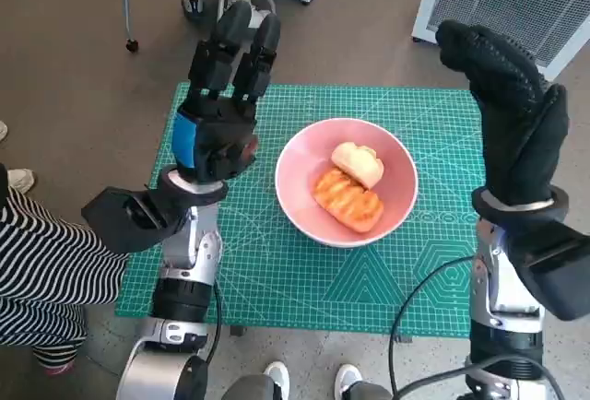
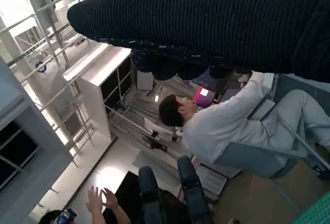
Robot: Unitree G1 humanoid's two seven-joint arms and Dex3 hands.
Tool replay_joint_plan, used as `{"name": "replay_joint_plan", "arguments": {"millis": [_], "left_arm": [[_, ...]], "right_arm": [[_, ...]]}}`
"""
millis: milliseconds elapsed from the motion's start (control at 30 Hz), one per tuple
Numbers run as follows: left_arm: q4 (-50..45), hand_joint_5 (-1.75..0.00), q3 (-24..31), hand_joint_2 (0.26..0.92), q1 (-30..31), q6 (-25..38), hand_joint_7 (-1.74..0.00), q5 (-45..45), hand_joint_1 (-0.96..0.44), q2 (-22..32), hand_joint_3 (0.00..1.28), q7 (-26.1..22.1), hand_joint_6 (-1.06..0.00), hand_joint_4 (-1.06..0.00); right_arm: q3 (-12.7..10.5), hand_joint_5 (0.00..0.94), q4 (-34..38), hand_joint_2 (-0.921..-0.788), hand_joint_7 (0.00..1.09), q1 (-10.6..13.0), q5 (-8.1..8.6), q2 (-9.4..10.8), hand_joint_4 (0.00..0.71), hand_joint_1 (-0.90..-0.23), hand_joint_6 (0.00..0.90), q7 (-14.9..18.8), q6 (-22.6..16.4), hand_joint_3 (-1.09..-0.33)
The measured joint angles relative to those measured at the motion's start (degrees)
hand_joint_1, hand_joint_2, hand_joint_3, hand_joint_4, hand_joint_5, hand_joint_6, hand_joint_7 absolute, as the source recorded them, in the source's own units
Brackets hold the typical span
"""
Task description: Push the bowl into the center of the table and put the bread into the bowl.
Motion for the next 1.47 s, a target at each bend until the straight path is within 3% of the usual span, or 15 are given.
{"name": "replay_joint_plan", "arguments": {"millis": [633,1467], "left_arm": [[-3.32,-0.03,-0.18,0.901,-0.22,4.22,-0.55,-0.13,-0.32,0.83,0.06,0.13,0.00,-0.18],[-6.29,-0.04,-0.21,0.912,-0.14,7.61,-0.57,0.02,-0.32,1.68,0.06,1.32,0.00,-0.20]], "right_arm": [[-0.01,0.000,0.47,-0.921,0.40,0.00,0.04,0.02,0.146,-0.688,0.075,0.00,-0.42,-0.733],[0.09,0.000,1.85,-0.921,0.40,-0.45,0.44,0.56,0.144,-0.692,0.078,0.14,-1.36,-0.735]]}}
